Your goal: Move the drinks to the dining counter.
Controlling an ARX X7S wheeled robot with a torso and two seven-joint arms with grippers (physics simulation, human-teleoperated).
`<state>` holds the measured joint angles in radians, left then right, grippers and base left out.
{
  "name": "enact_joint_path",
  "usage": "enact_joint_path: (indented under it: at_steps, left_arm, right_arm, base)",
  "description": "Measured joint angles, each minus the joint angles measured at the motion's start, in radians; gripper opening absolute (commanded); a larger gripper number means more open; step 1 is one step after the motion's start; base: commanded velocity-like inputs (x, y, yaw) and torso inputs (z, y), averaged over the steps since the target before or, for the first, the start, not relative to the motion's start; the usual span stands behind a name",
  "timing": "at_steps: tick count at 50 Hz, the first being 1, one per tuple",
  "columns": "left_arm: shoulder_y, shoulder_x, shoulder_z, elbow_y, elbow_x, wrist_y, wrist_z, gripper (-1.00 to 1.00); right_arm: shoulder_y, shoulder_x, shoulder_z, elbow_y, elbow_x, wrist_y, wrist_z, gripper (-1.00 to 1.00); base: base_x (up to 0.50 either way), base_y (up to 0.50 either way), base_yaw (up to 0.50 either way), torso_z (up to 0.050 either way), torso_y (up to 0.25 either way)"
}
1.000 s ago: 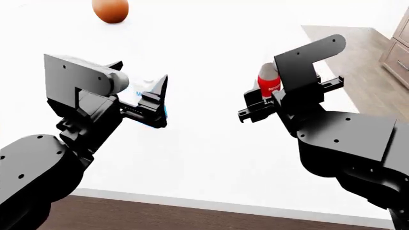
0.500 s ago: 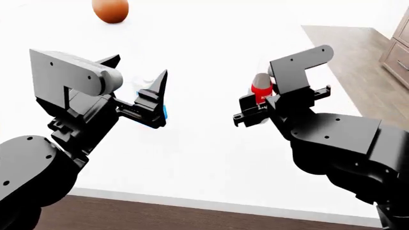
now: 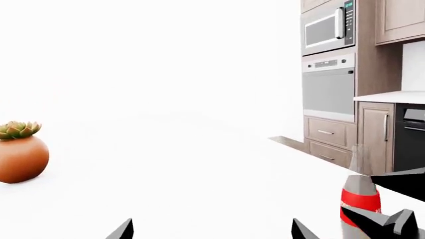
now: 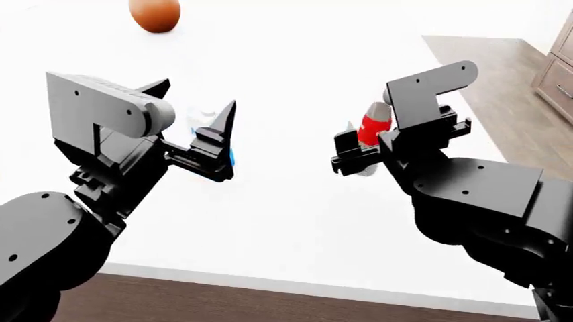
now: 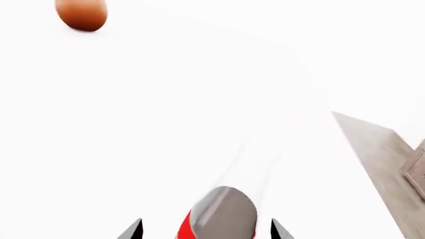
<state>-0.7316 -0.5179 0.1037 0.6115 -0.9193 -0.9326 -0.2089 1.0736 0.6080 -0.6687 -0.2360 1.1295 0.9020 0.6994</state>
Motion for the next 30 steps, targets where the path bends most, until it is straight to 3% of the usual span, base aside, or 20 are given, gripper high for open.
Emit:
enact_joint_path:
  at_steps: [30]
  left_arm:
    - [-0.002, -0.009, 0.006, 0.001, -0.007, 0.005, -0.006, 1.00]
  right_arm:
    - [0.028, 0.018, 0.030, -0.051, 0.046, 0.032, 0.053, 1.00]
  base:
    - [0.00, 0.00, 0.00, 0.000, 0.000]
